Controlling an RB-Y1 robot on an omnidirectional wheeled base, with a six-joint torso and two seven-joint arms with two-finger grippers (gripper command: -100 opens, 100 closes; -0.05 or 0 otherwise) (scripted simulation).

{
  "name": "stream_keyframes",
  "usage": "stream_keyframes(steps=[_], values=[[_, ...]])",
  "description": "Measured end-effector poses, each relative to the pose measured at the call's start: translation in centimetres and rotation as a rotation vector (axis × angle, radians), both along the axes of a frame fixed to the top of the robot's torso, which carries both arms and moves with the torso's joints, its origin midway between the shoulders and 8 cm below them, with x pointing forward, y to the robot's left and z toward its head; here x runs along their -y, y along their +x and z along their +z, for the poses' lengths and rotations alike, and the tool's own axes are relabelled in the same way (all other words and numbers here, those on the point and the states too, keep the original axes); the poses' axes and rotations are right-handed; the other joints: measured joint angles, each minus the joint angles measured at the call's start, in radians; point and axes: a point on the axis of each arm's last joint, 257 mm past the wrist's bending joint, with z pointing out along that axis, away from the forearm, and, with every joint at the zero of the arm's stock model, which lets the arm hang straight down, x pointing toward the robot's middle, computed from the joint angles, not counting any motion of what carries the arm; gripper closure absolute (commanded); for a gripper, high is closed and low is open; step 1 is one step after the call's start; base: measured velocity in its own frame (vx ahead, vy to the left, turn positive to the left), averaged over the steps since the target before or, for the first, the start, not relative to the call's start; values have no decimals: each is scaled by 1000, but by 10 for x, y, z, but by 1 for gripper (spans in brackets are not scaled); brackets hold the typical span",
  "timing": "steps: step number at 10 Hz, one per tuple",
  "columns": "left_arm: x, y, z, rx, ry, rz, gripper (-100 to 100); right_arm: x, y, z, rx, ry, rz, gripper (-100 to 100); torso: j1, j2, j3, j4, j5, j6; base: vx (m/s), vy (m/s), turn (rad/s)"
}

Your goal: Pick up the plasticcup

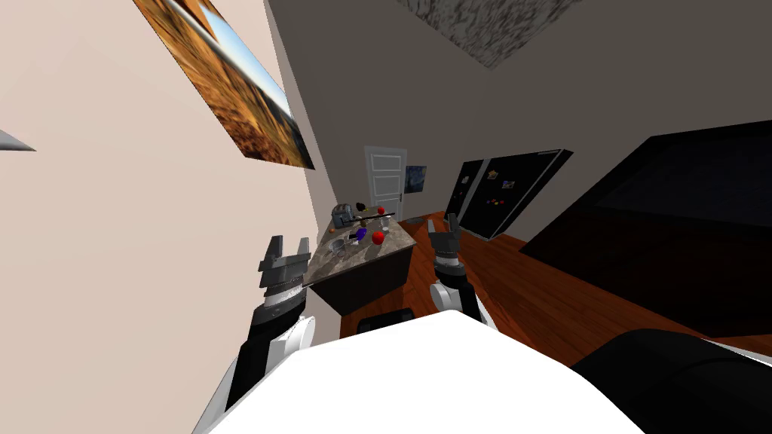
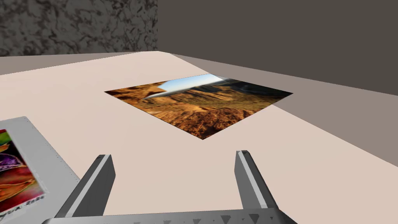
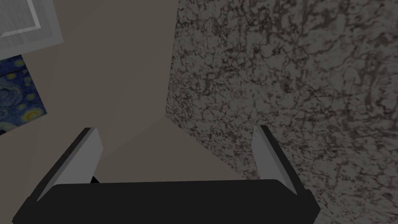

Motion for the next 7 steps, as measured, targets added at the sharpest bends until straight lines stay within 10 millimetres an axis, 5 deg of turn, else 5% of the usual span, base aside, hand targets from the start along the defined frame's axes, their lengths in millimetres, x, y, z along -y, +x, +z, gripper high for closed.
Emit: stream_keyframes(steps=[7], values=[[-12,55,-8,-108,38,-14,-100,0,0,0,0,0,0,0,-3,4,3,1,-1,0,-82,-40,47]])
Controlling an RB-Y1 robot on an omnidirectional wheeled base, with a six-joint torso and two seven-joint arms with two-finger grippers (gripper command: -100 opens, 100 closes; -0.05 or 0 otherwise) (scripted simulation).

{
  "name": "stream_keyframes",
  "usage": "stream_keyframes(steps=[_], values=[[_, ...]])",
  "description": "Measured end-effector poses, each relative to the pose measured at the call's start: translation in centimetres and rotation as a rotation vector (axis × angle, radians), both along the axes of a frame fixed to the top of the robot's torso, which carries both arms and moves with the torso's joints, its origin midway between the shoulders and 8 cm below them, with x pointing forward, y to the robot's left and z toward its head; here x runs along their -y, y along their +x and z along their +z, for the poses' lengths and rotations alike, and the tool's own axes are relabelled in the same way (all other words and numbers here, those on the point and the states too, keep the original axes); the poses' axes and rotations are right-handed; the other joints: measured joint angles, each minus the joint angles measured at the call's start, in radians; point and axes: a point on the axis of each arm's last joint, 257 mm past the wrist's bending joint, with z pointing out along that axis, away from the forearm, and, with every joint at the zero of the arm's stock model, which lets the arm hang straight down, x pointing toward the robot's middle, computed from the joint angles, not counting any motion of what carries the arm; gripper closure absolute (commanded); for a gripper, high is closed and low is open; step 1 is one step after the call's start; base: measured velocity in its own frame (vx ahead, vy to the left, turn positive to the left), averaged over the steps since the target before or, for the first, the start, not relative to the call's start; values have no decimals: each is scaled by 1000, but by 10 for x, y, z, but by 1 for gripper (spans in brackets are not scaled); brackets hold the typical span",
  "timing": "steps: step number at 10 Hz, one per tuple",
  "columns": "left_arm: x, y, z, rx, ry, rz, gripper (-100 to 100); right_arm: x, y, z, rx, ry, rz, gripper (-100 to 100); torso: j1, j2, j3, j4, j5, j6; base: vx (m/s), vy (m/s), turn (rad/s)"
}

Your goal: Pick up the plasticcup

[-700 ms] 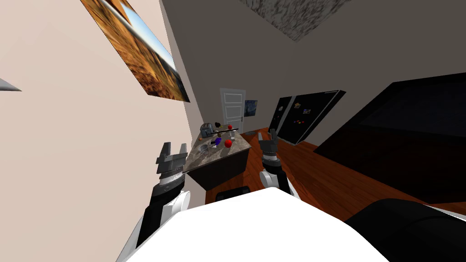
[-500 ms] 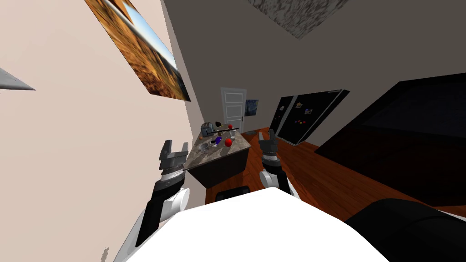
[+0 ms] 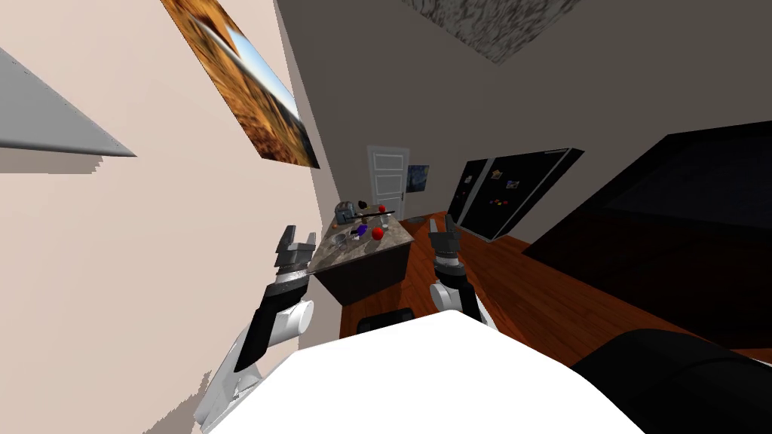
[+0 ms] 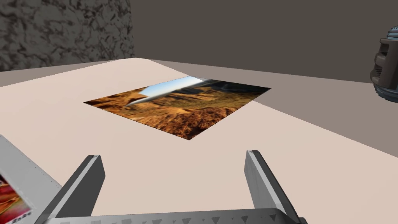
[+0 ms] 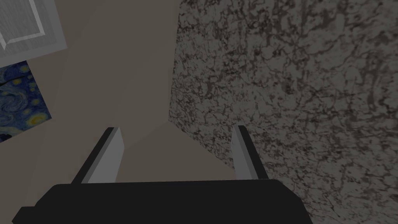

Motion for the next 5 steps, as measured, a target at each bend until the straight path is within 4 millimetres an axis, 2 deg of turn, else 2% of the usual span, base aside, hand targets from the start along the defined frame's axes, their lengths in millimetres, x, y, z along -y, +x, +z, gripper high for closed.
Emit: stream_keyframes(steps=[5], values=[[-12,39,-11,-91,10,3,-100,0,0,0,0,0,0,0,1,-2,-1,0,0,0,-53,-28,33]])
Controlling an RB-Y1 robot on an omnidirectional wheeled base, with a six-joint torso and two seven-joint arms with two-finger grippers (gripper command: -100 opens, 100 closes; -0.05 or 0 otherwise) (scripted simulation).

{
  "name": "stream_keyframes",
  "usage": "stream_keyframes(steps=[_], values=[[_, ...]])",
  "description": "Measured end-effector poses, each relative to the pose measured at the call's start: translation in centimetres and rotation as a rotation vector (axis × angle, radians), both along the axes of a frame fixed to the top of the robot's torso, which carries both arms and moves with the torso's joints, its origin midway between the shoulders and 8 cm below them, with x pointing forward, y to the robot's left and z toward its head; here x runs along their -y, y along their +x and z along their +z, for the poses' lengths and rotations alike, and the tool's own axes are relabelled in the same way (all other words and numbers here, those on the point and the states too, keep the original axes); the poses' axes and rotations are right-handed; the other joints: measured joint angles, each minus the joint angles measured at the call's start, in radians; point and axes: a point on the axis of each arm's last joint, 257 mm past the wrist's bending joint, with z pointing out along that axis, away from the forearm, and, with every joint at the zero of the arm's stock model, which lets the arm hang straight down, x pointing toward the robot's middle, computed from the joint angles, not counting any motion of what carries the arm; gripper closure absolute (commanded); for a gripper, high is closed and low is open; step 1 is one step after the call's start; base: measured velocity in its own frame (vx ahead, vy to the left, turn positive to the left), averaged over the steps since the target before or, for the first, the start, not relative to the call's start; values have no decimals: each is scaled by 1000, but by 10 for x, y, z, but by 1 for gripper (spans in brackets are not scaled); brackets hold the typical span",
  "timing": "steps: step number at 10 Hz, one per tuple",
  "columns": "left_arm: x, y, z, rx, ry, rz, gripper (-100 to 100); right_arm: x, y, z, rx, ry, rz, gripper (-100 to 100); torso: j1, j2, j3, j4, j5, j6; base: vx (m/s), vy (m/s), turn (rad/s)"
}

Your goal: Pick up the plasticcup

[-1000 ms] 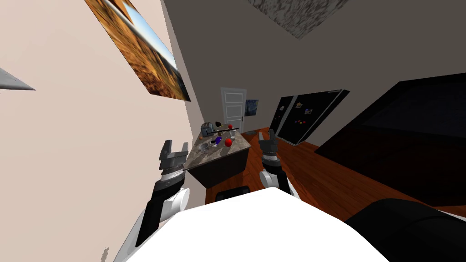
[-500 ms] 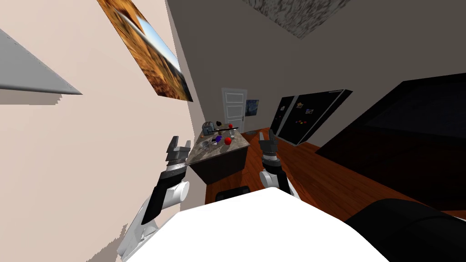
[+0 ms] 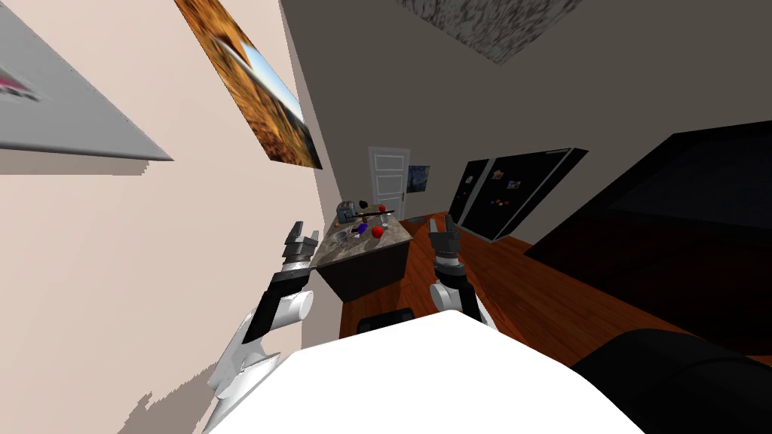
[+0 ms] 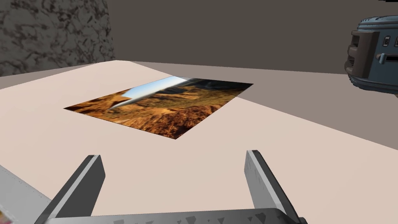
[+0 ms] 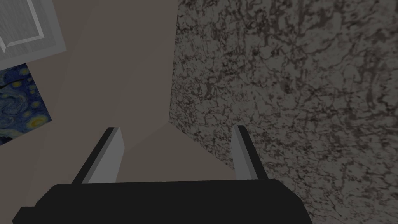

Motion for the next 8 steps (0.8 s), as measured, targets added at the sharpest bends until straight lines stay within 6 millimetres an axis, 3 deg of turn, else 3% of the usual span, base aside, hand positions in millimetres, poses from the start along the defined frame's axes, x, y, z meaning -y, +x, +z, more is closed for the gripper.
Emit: stream_keyframes(steps=[8], values=[[-17,61,-19,-163,10,14,-100,0,0,0,0,0,0,0,0,-1,0,0,0,0,-35,-26,24]])
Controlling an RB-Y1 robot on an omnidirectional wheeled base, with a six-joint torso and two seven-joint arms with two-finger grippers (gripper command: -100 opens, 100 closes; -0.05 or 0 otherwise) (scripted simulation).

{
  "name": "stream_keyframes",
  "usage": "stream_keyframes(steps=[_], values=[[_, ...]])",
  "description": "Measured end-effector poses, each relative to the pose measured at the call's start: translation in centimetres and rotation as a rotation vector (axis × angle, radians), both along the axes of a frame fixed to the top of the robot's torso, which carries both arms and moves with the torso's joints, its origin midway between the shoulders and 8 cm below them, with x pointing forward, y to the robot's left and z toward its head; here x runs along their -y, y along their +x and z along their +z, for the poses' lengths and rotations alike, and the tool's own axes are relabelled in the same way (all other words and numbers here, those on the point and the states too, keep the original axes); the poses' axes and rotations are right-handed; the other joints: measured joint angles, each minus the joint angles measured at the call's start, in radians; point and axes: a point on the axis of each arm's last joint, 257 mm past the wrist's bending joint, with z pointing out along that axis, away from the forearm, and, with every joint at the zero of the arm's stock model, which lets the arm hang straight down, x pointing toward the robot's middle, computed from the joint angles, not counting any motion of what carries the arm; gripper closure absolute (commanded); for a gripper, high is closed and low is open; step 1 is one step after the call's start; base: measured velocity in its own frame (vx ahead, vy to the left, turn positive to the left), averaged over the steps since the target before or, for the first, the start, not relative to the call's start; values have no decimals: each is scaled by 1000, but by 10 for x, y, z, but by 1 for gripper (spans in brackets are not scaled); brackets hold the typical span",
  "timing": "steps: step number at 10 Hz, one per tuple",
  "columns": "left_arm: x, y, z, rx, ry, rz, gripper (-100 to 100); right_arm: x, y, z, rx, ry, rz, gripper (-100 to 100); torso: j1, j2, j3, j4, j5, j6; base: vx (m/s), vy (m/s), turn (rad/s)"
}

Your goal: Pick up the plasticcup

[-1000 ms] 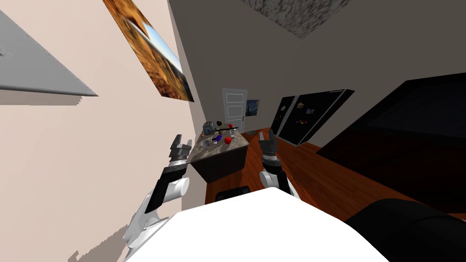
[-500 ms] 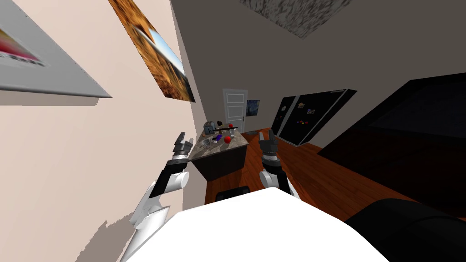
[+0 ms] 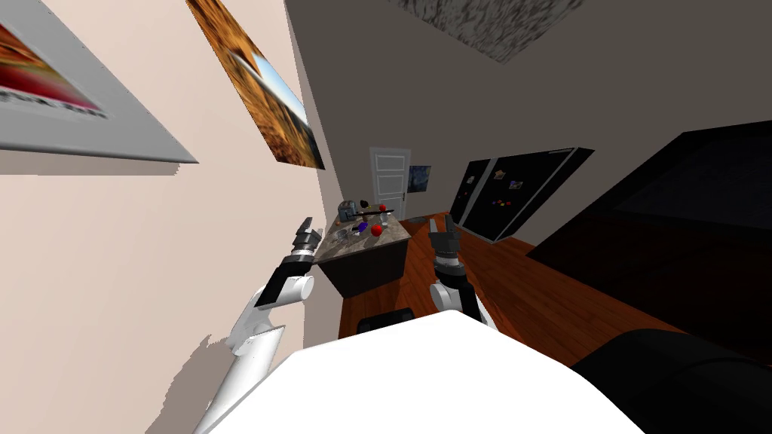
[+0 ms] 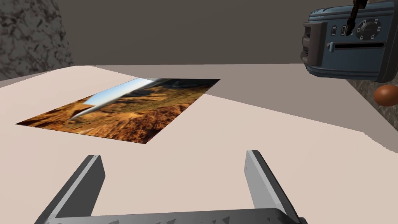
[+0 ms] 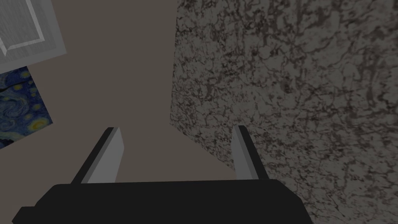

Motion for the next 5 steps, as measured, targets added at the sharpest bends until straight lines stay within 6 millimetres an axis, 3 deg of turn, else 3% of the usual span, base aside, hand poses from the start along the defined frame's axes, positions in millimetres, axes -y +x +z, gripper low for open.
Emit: stream_keyframes(steps=[5], values=[[-13,40,-14,-119,7,14,-100,0,0,0,0,0,0,0,0,-1,-1,0,0,0,-22,-26,17]])
